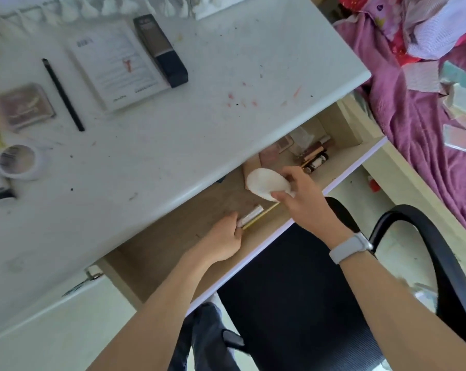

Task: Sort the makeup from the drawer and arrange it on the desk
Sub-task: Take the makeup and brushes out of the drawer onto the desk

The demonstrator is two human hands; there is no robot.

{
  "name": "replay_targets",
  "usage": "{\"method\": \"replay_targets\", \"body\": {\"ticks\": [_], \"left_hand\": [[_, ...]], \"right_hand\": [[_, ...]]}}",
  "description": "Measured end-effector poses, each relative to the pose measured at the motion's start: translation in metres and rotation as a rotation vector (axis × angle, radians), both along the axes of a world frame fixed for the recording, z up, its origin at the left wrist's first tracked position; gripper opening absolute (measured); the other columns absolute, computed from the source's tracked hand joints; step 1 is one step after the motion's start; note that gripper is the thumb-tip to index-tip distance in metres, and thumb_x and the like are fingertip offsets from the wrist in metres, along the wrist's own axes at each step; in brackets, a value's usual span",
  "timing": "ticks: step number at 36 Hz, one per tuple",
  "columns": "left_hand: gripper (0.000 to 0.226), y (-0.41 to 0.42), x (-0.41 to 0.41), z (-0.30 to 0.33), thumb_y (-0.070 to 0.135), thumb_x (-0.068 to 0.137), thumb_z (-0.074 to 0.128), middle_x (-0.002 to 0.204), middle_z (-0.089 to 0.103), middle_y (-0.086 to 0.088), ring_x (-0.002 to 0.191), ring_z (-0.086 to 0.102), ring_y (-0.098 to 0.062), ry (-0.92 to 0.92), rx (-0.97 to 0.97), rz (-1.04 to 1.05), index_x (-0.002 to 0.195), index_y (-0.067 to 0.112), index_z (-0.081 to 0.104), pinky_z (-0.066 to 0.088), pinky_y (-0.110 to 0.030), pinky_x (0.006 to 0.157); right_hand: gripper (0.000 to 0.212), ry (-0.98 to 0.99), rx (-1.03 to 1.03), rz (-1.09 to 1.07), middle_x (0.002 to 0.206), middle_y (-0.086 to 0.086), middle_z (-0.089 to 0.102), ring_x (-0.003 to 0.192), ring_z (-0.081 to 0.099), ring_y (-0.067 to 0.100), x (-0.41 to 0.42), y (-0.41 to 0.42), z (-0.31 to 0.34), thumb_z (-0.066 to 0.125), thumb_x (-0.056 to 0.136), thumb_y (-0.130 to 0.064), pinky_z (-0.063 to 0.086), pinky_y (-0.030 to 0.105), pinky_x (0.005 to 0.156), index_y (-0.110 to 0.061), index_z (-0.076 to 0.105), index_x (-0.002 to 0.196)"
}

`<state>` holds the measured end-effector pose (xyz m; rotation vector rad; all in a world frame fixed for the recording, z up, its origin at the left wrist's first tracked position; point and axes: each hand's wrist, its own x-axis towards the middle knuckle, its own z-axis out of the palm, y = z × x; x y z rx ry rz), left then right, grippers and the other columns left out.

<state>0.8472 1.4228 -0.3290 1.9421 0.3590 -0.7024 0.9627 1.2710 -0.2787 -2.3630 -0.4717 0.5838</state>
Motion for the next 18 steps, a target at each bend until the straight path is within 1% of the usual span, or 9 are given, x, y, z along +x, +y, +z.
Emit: {"method": "replay_targets", "body": {"ticks": [1,3,5,7,10,12,14,16,18], "left_hand": [[0.007,0.004,-0.007,0.006,0.020,0.098,0.037,0.100,0.053,0.006,0.082,0.051,-0.005,-0.022,0.006,0.015,0.103,0.022,0.042,0.039,-0.019,0.071],[0.006,0.012,-0.022,0.017,0.022,0.099,0.037,0.094,0.057,0.009,0.076,0.054,-0.003,-0.042,0.007,0.065,0.100,0.027,0.040,0.039,-0.014,0.063],[0.013,0.022,-0.036,0.027,0.023,0.098,0.038,0.085,0.057,0.010,0.067,0.054,0.001,-0.066,0.000,0.130,0.091,0.033,0.039,0.037,-0.012,0.054],[0.018,0.033,-0.049,0.036,0.023,0.098,0.038,0.073,0.050,0.009,0.054,0.049,0.001,-0.112,0.038,0.177,0.084,0.034,0.036,0.036,-0.013,0.048],[0.018,0.054,-0.065,0.053,0.020,0.097,0.040,0.069,0.046,0.012,0.057,0.051,0.005,-0.172,0.051,0.334,0.086,0.033,0.039,0.039,-0.009,0.050],[0.020,0.069,-0.068,0.066,0.015,0.095,0.043,0.065,0.044,0.009,0.052,0.047,0.003,-0.219,0.037,0.507,0.082,0.031,0.042,0.037,-0.008,0.049],[0.018,0.084,-0.068,0.077,0.014,0.093,0.045,0.066,0.048,0.004,0.055,0.048,-0.005,-0.241,0.057,0.697,0.080,0.026,0.046,0.037,-0.011,0.049],[0.009,0.099,-0.065,0.086,0.015,0.092,0.047,0.073,0.055,-0.005,0.063,0.054,-0.016,-0.222,0.046,0.865,0.084,0.019,0.050,0.044,-0.021,0.057],[0.006,0.113,-0.061,0.091,0.015,0.091,0.049,0.076,0.060,-0.009,0.063,0.057,-0.017,-0.213,0.058,0.972,0.086,0.014,0.052,0.045,-0.022,0.054]], "right_hand": [[0.031,0.042,0.055,-0.043,0.106,-0.007,0.052,0.101,0.051,0.016,-0.008,0.002,0.004,0.064,0.086,-0.021,0.044,0.031,0.088,-0.027,0.044,0.109],[0.032,0.100,0.165,-0.142,0.104,-0.015,0.050,0.095,0.052,0.006,-0.022,0.007,0.009,0.063,0.086,-0.020,0.045,0.014,0.074,-0.030,0.042,0.108],[0.033,0.118,0.263,-0.242,0.103,-0.019,0.049,0.091,0.052,0.002,-0.034,0.016,0.015,0.063,0.087,-0.019,0.044,0.006,0.066,-0.029,0.042,0.110],[0.033,0.128,0.354,-0.321,0.103,-0.016,0.051,0.088,0.054,0.001,-0.042,0.029,0.022,0.064,0.086,-0.019,0.044,0.004,0.065,-0.028,0.044,0.111],[0.031,0.128,0.453,-0.390,0.100,-0.016,0.054,0.083,0.056,-0.007,-0.049,0.052,0.035,0.064,0.086,-0.021,0.046,0.006,0.064,-0.026,0.046,0.111],[0.029,0.130,0.458,-0.385,0.099,-0.016,0.056,0.085,0.056,-0.003,-0.052,0.071,0.042,0.064,0.086,-0.023,0.047,0.009,0.065,-0.027,0.047,0.109],[0.026,0.156,0.442,-0.356,0.096,-0.016,0.057,0.085,0.056,-0.002,-0.055,0.093,0.047,0.064,0.086,-0.024,0.047,0.008,0.063,-0.027,0.048,0.105],[0.025,0.181,0.409,-0.316,0.093,-0.014,0.057,0.082,0.056,-0.003,-0.058,0.116,0.049,0.064,0.086,-0.024,0.046,0.005,0.060,-0.023,0.047,0.105],[0.025,0.183,0.359,-0.272,0.089,-0.016,0.055,0.078,0.054,-0.004,-0.061,0.138,0.049,0.064,0.087,-0.027,0.042,0.001,0.058,-0.021,0.047,0.104]]}}
